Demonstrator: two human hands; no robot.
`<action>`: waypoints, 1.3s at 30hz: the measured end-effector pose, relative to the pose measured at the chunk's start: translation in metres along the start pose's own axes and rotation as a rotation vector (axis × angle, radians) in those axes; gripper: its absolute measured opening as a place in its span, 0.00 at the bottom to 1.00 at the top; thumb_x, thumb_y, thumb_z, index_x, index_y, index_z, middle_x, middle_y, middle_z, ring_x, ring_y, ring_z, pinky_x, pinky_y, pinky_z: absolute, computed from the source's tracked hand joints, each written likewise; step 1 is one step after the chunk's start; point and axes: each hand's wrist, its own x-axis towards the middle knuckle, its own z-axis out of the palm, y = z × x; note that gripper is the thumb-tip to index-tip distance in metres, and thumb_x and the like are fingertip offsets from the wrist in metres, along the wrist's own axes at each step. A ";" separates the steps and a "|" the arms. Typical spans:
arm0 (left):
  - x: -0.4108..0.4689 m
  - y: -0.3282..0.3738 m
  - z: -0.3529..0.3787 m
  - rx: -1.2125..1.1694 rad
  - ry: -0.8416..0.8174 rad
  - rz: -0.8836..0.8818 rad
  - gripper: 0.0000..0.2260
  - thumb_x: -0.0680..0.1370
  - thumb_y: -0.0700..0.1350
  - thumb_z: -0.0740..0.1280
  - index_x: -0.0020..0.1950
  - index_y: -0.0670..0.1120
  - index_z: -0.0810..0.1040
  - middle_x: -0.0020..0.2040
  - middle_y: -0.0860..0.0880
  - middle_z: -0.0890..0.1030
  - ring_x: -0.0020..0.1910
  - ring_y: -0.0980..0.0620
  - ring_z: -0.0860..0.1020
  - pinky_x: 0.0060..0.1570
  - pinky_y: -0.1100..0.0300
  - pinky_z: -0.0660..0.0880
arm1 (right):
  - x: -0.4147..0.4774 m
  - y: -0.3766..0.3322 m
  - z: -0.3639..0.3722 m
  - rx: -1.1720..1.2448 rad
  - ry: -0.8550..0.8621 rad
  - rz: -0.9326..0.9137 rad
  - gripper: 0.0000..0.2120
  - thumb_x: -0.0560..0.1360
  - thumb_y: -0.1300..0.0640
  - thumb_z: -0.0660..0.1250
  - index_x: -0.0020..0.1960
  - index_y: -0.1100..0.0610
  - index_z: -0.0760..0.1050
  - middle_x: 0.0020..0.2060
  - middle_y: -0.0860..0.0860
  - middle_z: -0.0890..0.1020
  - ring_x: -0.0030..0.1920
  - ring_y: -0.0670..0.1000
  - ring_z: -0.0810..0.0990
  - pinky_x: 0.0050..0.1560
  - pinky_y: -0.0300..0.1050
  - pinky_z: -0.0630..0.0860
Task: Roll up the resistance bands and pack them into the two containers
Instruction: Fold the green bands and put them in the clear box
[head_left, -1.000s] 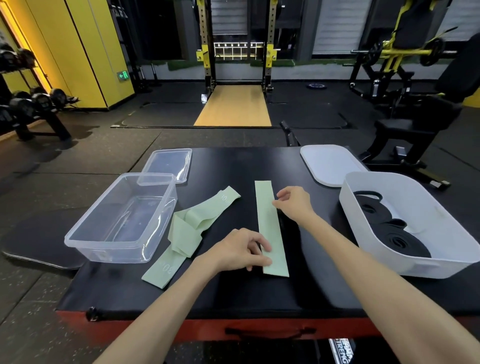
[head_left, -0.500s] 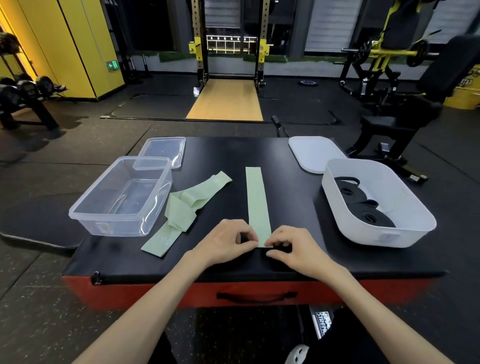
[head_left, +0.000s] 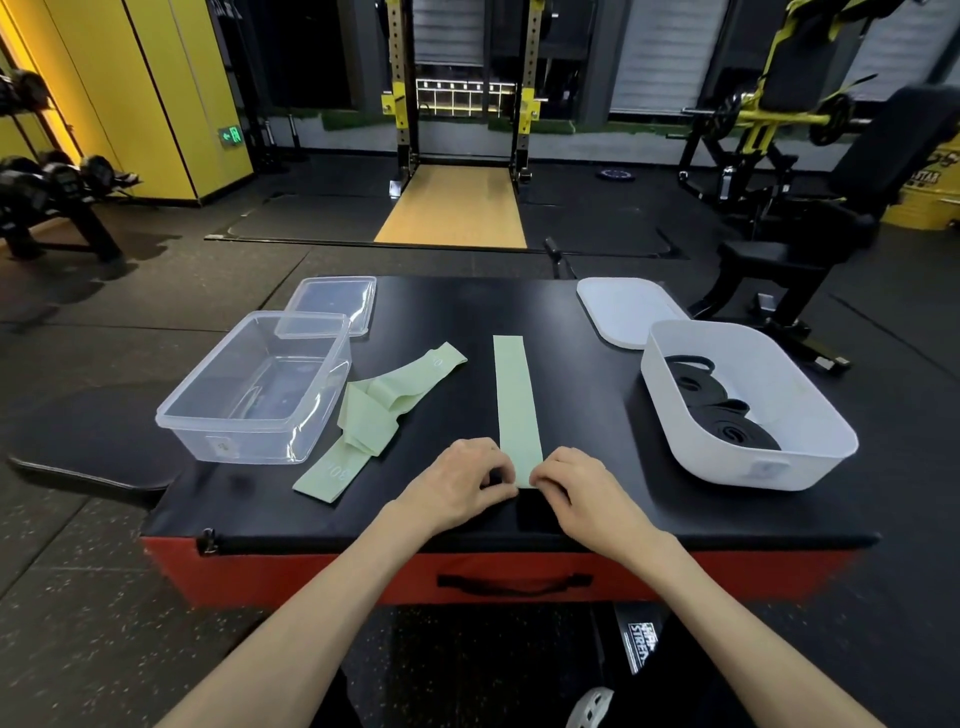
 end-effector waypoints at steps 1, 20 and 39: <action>0.001 -0.001 0.000 -0.001 -0.002 0.002 0.05 0.77 0.47 0.68 0.47 0.46 0.80 0.45 0.50 0.78 0.39 0.56 0.71 0.44 0.66 0.68 | 0.000 0.000 0.000 0.018 0.007 0.003 0.06 0.77 0.58 0.64 0.50 0.55 0.79 0.44 0.46 0.75 0.47 0.46 0.72 0.50 0.38 0.70; 0.007 0.002 0.000 -0.069 -0.018 -0.111 0.06 0.78 0.46 0.65 0.47 0.47 0.81 0.38 0.56 0.74 0.34 0.61 0.70 0.36 0.73 0.66 | 0.011 -0.001 -0.008 0.157 -0.033 0.136 0.06 0.75 0.61 0.67 0.44 0.52 0.80 0.36 0.43 0.77 0.37 0.41 0.74 0.40 0.33 0.68; 0.006 0.004 0.002 -0.082 0.061 -0.126 0.04 0.77 0.45 0.67 0.47 0.48 0.82 0.38 0.55 0.77 0.33 0.63 0.71 0.37 0.73 0.65 | 0.005 -0.002 0.000 0.039 0.050 0.024 0.07 0.75 0.61 0.69 0.51 0.54 0.84 0.44 0.48 0.78 0.47 0.48 0.74 0.49 0.41 0.72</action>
